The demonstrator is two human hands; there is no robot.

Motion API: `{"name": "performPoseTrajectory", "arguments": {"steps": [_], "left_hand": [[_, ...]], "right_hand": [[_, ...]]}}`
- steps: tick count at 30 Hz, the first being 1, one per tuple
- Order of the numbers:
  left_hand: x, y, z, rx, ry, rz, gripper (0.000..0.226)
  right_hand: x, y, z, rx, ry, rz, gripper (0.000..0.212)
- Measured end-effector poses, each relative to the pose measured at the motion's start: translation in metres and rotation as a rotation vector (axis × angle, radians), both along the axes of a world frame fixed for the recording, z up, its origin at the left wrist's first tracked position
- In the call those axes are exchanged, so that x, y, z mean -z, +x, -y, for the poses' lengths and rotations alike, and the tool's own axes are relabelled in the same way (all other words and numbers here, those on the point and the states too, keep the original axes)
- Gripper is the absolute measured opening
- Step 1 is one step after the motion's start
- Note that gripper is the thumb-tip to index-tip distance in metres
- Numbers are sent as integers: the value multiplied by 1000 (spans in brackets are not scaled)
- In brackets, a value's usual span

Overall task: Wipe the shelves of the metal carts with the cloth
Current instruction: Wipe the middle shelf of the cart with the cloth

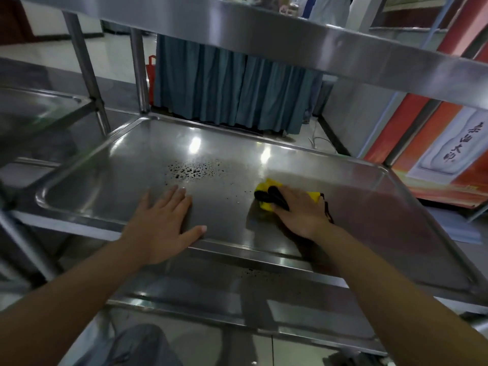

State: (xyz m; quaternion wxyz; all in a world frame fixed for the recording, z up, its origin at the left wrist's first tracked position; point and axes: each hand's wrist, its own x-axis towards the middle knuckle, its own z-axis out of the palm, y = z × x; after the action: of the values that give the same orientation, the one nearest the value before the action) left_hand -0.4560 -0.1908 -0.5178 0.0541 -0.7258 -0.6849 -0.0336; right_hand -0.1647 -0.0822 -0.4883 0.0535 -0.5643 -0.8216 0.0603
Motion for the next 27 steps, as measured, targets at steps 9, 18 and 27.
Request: {"name": "performPoseTrajectory", "arguments": {"steps": [9,18,27], "left_hand": [[2,5,-20,-68,32,36,98],[-4,5,-12,-55,18,79,97],[-8,-93,10,-135,-46,5,123]], "right_hand": [[0,-43,-41,43,-15,53,55],[11,-41,49,-188,61,-3,54],[6,-61,12,-27,23,-36,55]]}}
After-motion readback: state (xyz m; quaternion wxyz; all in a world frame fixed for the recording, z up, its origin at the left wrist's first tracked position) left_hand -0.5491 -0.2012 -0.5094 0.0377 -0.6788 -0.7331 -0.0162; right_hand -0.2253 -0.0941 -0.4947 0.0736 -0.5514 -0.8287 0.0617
